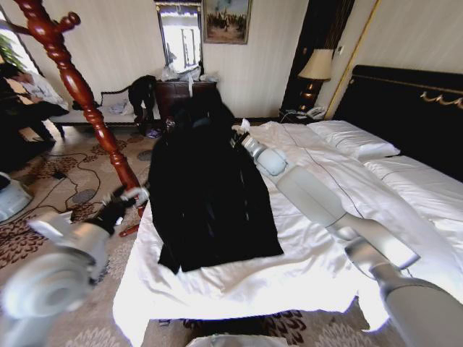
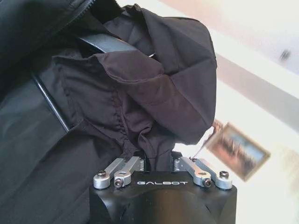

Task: Pick up the clothes from the bed and hang them on the clothes hanger.

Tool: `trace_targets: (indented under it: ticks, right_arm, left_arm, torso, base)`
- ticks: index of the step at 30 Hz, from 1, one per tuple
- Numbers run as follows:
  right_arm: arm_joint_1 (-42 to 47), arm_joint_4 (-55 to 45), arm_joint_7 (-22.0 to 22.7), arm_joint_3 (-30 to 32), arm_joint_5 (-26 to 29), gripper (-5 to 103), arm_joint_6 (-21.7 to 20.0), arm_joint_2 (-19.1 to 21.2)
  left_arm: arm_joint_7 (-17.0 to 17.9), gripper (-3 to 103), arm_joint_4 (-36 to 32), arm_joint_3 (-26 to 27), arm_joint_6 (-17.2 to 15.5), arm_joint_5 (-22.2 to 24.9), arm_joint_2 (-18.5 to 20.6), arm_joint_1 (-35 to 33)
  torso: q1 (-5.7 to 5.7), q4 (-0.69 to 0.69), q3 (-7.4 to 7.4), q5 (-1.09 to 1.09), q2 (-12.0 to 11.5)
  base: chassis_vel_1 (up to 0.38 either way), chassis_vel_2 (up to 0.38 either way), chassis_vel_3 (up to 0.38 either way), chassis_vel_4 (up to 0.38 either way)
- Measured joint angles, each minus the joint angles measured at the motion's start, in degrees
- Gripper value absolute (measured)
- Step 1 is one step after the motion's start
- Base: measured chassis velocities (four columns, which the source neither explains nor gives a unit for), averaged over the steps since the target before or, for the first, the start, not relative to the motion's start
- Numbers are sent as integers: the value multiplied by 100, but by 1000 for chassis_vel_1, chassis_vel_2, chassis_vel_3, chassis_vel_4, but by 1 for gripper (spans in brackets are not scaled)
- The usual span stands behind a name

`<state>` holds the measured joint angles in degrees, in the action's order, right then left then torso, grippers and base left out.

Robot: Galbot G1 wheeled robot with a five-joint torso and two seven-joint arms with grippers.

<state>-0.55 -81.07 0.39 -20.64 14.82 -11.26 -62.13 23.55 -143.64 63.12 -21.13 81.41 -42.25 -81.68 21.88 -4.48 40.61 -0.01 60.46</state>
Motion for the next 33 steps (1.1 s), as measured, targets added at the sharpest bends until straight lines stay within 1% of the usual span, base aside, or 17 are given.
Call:
trace_targets:
  ticks: [1, 3, 7, 8, 13, 14, 17, 18, 20, 22, 23, 24, 26, 28, 29, 31, 33]
  right_arm:
    - [0, 0, 0, 0, 0, 23, 0, 0]
    - [-89, -4, 137, -15, 56, 23, 421, -91]
    - [-295, -17, 356, -74, 12, 23, 886, -215]
    - [-295, -17, 356, -74, 12, 23, 886, -215]
    - [-636, 94, 493, -198, -537, 22, 1386, -296]
    - [-636, 94, 493, -198, -537, 22, 1386, -296]
    - [-704, 126, 533, -291, -818, 22, 1605, -279]
    - [-704, 126, 533, -291, -818, 22, 1605, -279]
    - [-675, 181, 535, -322, -1054, 22, 1847, -304]
    - [-642, 265, 523, -334, -1291, 22, 2087, -405]
    - [-642, 265, 523, -334, -1291, 22, 2087, -405]
    - [-632, 286, 515, -351, -1344, 22, 2188, -462]
    - [-610, 307, 514, -371, -1359, 22, 2338, -556]
    - [-565, 325, 503, -370, -1402, 22, 2509, -622]
    - [-565, 325, 503, -370, -1402, 22, 2509, -622]
    - [-487, 318, 484, -356, -1417, 22, 2619, -629]
    - [-431, 309, 466, -337, -1409, 22, 2678, -609]
  left_arm:
    - [0, 100, 0, 0, 0, 0, 0, 0]
    - [54, 100, -2, 606, -15, 388, 351, 60]
    - [210, 100, -2, 1440, -111, 1125, 809, 90]
    - [210, 100, -2, 1440, -111, 1125, 809, 90]
    - [346, 100, 8, 2120, -305, 1696, 1285, 217]
    - [346, 100, 8, 2120, -305, 1696, 1285, 217]
    - [621, 100, 123, 2472, -730, 2164, 1631, 366]
    - [621, 100, 123, 2472, -730, 2164, 1631, 366]
    - [948, 100, 298, 2522, -1209, 2410, 1884, 535]
    - [1278, 100, 488, 2447, -1619, 2794, 2137, 809]
    - [1278, 100, 488, 2447, -1619, 2794, 2137, 809]
    - [1472, 100, 626, 2255, -1805, 3027, 2282, 1094]
    - [1834, 100, 896, 1644, -2062, 3488, 2483, 1815]
    - [2151, 100, 1184, 976, -2136, 3959, 2652, 2618]
    - [2151, 100, 1184, 976, -2136, 3959, 2652, 2618]
    - [2172, 100, 1504, 572, -2150, 4122, 2852, 3125]
    - [2090, 100, 1660, 412, -2150, 4122, 2949, 3239]
  torso:
    - [0, 0, 0, 0, 0]
    - [1, 3, 0, 0, 0]
    - [0, 4, 0, -2, 0]
    - [0, 4, 0, -2, 0]
    - [0, 1, 0, -2, 0]
    - [0, 1, 0, -2, 0]
    - [-1, 2, 0, 1, 0]
    - [-1, 2, 0, 1, 0]
    - [0, -2, 0, 0, 0]
    - [0, 1, 1, 1, 0]
    - [0, 1, 1, 1, 0]
    - [0, 4, 0, 0, 0]
    - [0, 3, 0, -2, 0]
    - [1, 0, 0, -1, 0]
    - [1, 0, 0, -1, 0]
    - [2, 0, 1, 1, -1]
    - [1, 1, 0, 2, 0]
  base:
    - [0, 0, 0, 0]
    - [0, 0, 0, 0]
    - [0, 0, 0, 0]
    - [0, 0, 0, 0]
    - [0, 0, 0, 0]
    - [0, 0, 0, 0]
    - [0, 0, 0, 0]
    - [0, 0, 0, 0]
    - [0, 0, 0, 0]
    - [0, 0, 0, 0]
    - [0, 0, 0, 0]
    - [0, 0, 0, 0]
    - [0, 0, 0, 0]
    - [0, 0, 0, 0]
    - [0, 0, 0, 0]
    - [0, 0, 0, 0]
    - [0, 0, 0, 0]
